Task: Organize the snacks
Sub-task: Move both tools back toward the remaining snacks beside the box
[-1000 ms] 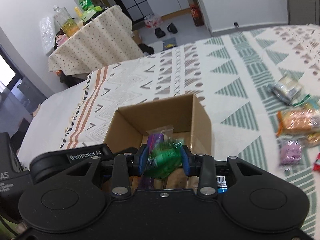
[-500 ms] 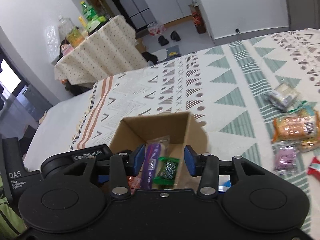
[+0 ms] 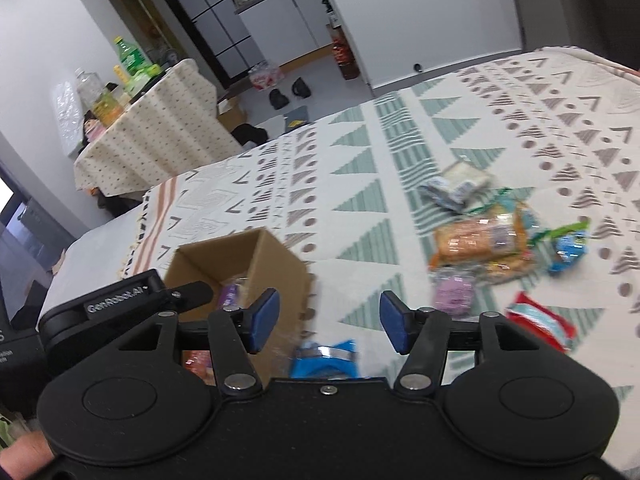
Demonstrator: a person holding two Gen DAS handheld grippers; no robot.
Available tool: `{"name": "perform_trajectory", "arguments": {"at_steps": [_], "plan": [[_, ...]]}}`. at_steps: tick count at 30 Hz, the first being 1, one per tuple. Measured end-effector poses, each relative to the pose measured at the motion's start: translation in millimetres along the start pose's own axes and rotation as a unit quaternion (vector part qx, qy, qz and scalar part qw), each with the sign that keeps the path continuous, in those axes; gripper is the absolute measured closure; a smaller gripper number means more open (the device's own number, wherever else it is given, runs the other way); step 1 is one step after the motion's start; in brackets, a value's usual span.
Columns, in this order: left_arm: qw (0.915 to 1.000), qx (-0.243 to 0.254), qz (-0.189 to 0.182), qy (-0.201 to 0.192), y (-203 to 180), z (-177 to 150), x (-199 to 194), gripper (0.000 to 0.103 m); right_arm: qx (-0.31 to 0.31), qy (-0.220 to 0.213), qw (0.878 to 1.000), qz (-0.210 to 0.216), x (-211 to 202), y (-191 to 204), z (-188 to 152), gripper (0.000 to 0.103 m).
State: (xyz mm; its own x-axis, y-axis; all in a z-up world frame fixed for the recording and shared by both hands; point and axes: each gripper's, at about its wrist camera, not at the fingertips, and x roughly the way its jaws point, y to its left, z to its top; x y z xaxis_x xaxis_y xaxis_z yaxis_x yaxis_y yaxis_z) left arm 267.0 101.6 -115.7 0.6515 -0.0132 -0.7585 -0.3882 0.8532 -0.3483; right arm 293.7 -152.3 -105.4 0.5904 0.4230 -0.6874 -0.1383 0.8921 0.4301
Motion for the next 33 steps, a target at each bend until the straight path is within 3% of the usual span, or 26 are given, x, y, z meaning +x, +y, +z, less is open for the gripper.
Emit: {"name": "perform_trajectory", "arguments": {"at_steps": [8, 17, 20, 26, 33], "plan": [[0.9973, 0.066, 0.023, -0.022, -39, -17, -12, 0.017, 0.021, -0.016, 1.0, -0.015, -28, -40, -2, 0.032], [0.994, 0.102, 0.012, -0.037, -74, -31, -27, 0.017, 0.025, -0.031, 0.999, -0.013, -51, -79, -3, 0.014], [0.993, 0.111, 0.02, -0.037, -84, -39, -32, 0.008, 0.028, -0.036, 0.999, -0.011, -55, -92, -4, 0.008], [0.9887, 0.148, 0.018, -0.019, -105, -60, -31, 0.001, 0.034, -0.04, 0.999, 0.002, -53, -116, -12, 0.002], [0.9917, 0.126, 0.022, -0.018, -113, -81, -31, 0.001, 0.077, -0.026, 0.997, 0.018, -43, -142, -26, 0.002]]}}
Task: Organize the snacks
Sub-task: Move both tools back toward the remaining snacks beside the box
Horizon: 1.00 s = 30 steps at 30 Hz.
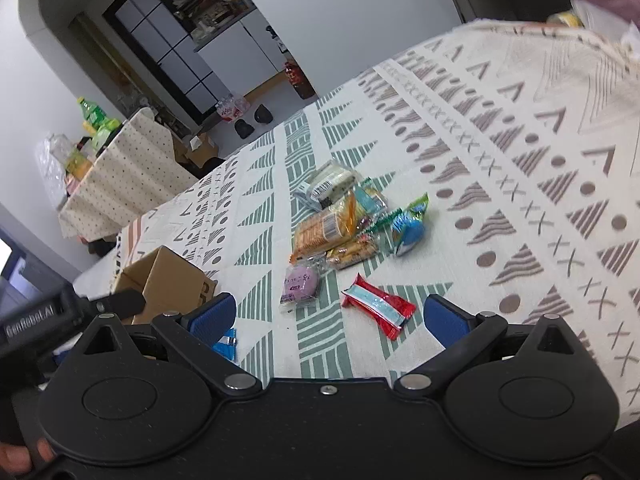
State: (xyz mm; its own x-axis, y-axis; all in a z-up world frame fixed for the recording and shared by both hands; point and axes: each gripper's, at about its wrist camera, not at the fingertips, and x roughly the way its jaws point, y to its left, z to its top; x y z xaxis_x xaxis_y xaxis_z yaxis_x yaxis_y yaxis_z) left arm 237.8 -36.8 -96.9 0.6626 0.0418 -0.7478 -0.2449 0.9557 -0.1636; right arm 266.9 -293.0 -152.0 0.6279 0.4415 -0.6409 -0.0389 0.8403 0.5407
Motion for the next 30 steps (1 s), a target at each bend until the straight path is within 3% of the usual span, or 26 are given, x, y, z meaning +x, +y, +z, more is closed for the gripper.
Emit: {"name": "perform_trajectory", "arguments": {"at_steps": [11, 17, 22, 30], "plan": [[0.9991, 0.031, 0.027, 0.012, -17, -19, 24, 0.004, 0.043, 0.013, 0.999, 0.021, 13, -23, 0, 0.004], [0.997, 0.054, 0.055, 0.005, -22, -28, 41, 0.021, 0.051, 0.028, 0.998, 0.03, 23, -28, 0, 0.013], [0.9943, 0.068, 0.081, 0.008, -24, -35, 59, 0.037, 0.056, 0.042, 0.997, 0.038, 32, -31, 0, 0.013], [0.9887, 0.093, 0.118, 0.004, -24, -36, 88, 0.038, 0.069, 0.064, 0.994, 0.048, 47, -38, 0, 0.014]]}}
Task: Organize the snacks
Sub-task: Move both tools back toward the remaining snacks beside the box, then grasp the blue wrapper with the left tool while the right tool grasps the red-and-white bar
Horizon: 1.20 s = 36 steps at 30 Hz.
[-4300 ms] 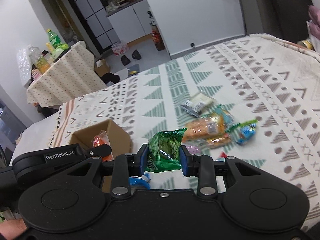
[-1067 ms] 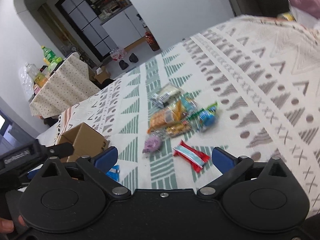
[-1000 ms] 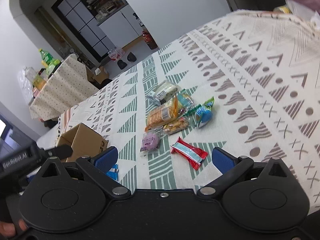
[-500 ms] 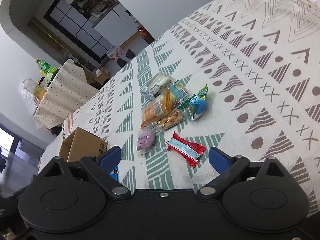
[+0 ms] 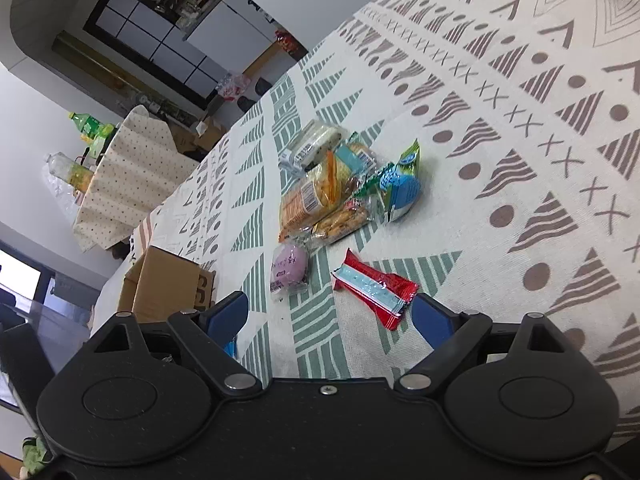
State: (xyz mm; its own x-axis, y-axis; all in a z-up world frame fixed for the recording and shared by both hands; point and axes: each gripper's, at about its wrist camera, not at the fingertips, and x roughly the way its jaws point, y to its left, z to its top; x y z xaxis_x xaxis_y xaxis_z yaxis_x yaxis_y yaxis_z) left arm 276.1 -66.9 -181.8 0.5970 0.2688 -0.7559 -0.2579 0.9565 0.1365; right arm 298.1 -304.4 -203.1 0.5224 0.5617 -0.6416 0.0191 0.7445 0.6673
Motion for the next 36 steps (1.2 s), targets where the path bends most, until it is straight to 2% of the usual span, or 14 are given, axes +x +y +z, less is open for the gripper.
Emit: {"name": "perform_trajectory", "arguments": {"at_steps": [7, 9, 14, 17, 19, 26, 32, 36], "plan": [[0.9995, 0.007, 0.021, 0.023, -2, -4, 23, 0.038, 0.007, 0.021, 1.0, 0.001, 17, -7, 4, 0.017], [0.9994, 0.007, 0.022, 0.027, -2, -6, 30, 0.038, 0.006, 0.026, 1.0, 0.0, 22, -7, 4, 0.021], [0.9994, 0.004, 0.019, 0.027, -3, -9, 39, 0.038, -0.008, 0.034, 0.999, -0.005, 31, -5, 3, 0.022], [0.9995, -0.003, 0.019, 0.023, -1, -11, 39, 0.044, -0.015, 0.034, 0.999, -0.008, 34, -4, 4, 0.022], [0.9996, -0.008, 0.02, 0.021, 1, -11, 38, 0.059, -0.02, 0.029, 0.999, -0.011, 36, -3, 5, 0.023], [0.9993, -0.033, -0.006, 0.015, 10, -8, 35, 0.066, -0.047, -0.011, 0.998, -0.044, 35, 3, 10, 0.023], [0.9984, -0.047, -0.031, 0.003, 14, -6, 27, 0.072, -0.084, -0.037, 0.995, -0.043, 37, 15, 12, 0.023], [0.9971, -0.062, -0.045, 0.003, 18, -7, 23, 0.073, -0.091, -0.031, 0.994, -0.046, 45, 18, 12, 0.026]]}}
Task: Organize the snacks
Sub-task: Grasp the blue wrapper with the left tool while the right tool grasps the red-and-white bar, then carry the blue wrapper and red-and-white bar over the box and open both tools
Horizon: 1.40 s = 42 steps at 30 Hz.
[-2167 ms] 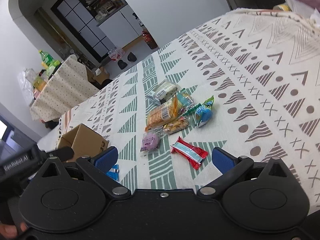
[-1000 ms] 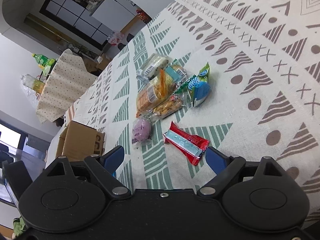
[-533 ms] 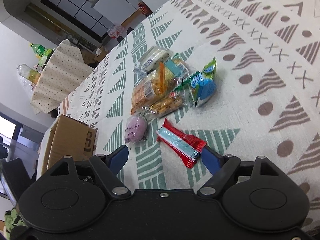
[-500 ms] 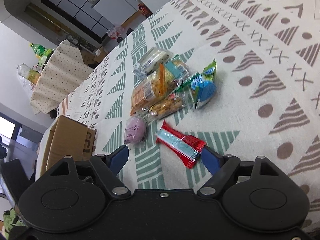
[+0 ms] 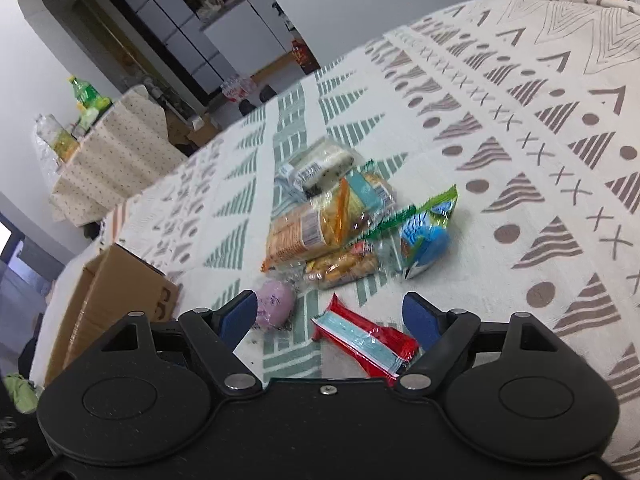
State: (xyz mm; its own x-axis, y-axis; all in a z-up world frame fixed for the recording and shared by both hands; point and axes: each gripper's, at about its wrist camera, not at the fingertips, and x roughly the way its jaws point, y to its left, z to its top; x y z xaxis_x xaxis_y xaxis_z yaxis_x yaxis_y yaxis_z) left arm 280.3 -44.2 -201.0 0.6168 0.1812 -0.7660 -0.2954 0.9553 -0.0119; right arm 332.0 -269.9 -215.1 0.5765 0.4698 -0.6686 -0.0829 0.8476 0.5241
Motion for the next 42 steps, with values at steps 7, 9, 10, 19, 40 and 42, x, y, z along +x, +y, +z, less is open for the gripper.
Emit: {"name": "perform_trajectory", "arguments": {"at_steps": [7, 9, 10, 19, 40, 42], "plan": [[0.9991, -0.031, -0.03, -0.005, 9, 3, -13, 0.074, -0.022, 0.044, 0.998, -0.034, 7, 5, -12, 0.076], [0.9986, -0.037, -0.037, -0.009, 10, 5, -18, 0.074, -0.031, 0.046, 0.998, -0.037, 3, 9, -15, 0.078], [0.9983, -0.04, -0.041, -0.011, 11, 6, -20, 0.074, -0.031, 0.049, 0.998, -0.036, 1, 10, -17, 0.078], [0.9941, -0.052, -0.087, -0.038, 17, 18, -47, 0.074, -0.03, 0.039, 0.998, -0.046, -24, 28, -12, 0.081], [0.9814, -0.116, -0.125, -0.087, 87, 52, -102, 0.074, -0.088, -0.021, 0.996, -0.006, -64, 130, 10, 0.081], [0.9805, -0.125, -0.121, -0.091, 97, 54, -104, 0.074, -0.095, -0.023, 0.995, 0.0, -64, 142, 10, 0.081]]}}
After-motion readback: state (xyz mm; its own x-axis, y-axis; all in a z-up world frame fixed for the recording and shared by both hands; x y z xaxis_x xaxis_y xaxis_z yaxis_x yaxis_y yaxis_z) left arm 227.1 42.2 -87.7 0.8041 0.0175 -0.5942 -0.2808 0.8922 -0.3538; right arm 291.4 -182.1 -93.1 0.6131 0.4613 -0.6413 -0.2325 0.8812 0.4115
